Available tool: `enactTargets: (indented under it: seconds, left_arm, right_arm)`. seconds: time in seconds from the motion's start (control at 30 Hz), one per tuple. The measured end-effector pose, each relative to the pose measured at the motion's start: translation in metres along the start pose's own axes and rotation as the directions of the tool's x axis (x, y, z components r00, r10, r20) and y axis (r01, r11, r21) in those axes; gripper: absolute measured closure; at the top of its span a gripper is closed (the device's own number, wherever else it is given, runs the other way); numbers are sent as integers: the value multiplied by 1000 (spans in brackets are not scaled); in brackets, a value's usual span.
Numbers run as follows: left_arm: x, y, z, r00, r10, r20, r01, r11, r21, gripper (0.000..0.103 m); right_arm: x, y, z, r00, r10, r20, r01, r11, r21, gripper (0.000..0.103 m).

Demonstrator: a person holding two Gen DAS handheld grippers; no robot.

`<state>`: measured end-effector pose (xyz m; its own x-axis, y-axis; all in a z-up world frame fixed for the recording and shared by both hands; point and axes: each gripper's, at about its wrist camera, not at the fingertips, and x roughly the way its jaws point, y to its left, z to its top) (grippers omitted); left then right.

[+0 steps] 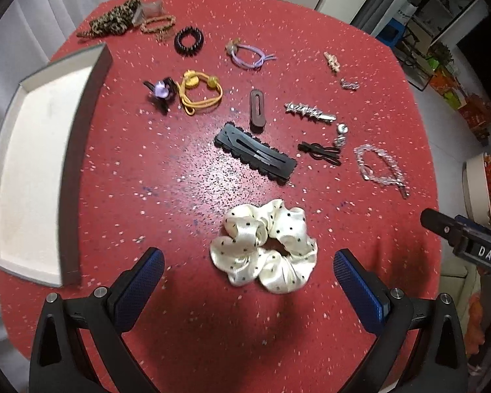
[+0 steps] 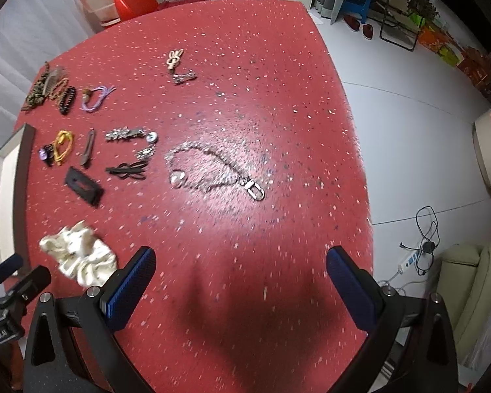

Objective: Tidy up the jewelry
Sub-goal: 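Grasp the cream polka-dot scrunchie with left gripper while right gripper grasps the clear beaded bracelet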

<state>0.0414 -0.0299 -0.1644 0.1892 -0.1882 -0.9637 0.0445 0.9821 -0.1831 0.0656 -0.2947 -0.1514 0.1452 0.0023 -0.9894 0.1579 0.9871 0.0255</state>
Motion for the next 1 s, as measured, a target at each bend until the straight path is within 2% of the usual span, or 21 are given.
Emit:
enactTargets:
  seconds: [0.43,0.6,0.7,0.73,0.83,0.9,0.93,1.0]
  left_arm:
    - [54,-12,-4,999,35,-16,-36,999,-19,0]
    - [60,-26,-5,996,86,6,-86,996,18,0]
    - [62,-32,-3,995,101,9,-101,995,12,2]
    - [61,-33,-3,993,113,15,-113,994,6,5]
    - [56,-38,-1,991,129,26,-129,991,15,24]
    - [54,-40,0,991,134,28,-135,990,29,42]
    - [54,-39,3,990,139,27,-140,990,36,47]
    - [53,-41,4,992,128,20,-129,991,42,67]
  right_arm:
    - [66,16,33,999,50,4,-48,983,-176,0]
    - [71,35,33,999,27,45,-15,963,-268,0]
    - [71,46,33,998,31,60,-14,962,-273,0]
    - [71,48,32,998,31,61,-14,963,-268,0]
    - [68,49,30,997,29,67,-11,966,-257,2]
    - [63,48,27,996,34,76,-13,966,-260,7]
    - [60,45,25,996,36,80,-14,965,-264,14]
    - [53,48,22,995,41,89,-15,962,-271,30]
